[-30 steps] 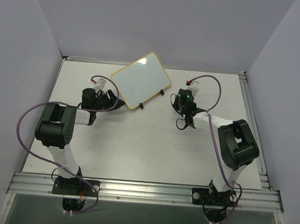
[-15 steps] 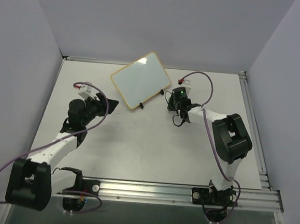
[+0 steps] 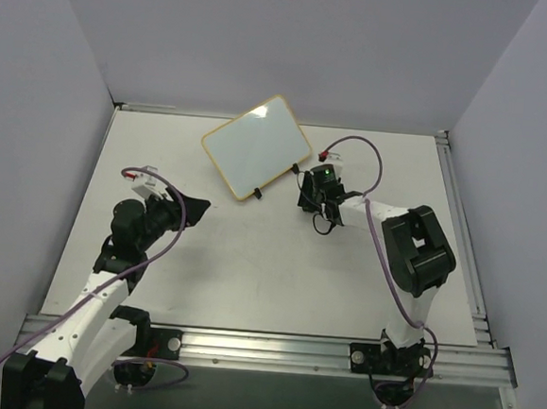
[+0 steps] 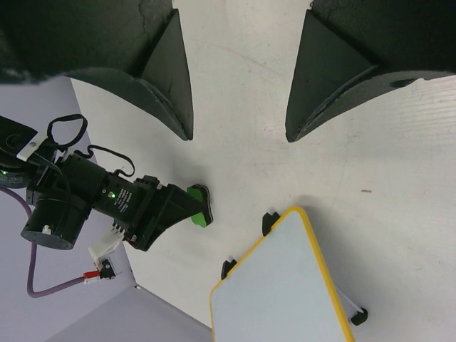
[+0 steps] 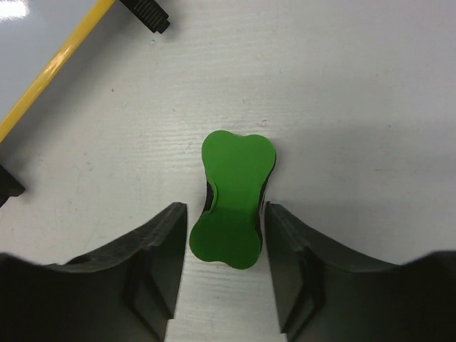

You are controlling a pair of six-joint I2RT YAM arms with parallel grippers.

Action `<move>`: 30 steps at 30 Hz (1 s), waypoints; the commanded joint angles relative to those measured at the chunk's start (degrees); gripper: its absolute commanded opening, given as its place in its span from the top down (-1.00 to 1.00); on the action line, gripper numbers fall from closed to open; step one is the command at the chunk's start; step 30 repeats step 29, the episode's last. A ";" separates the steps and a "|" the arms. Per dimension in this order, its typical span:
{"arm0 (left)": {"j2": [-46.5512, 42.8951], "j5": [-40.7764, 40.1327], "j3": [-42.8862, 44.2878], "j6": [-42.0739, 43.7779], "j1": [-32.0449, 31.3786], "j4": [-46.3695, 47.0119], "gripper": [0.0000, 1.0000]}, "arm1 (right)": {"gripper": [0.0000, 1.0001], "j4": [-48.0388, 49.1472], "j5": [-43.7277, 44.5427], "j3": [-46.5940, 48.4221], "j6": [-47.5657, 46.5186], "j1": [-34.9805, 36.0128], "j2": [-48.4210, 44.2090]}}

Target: Erase the whiteboard

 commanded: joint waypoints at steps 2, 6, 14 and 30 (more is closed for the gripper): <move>-1.68 0.86 0.14 -0.58 -0.11 -2.17 -0.26 | -0.12 -1.02 -0.67 -0.83 -0.65 0.53 -2.36; -2.73 1.57 0.05 -0.93 -0.11 -2.43 -0.26 | -0.49 -0.50 0.56 -2.67 -0.91 1.15 -5.60; -3.35 4.82 -2.58 -2.69 0.16 2.29 -0.38 | -0.99 2.92 -2.51 -10.91 -1.09 2.03 -14.04; 5.35 17.98 -13.74 -14.90 1.47 36.61 -0.51 | -0.99 25.18 -8.29 -38.86 5.41 2.47 -35.39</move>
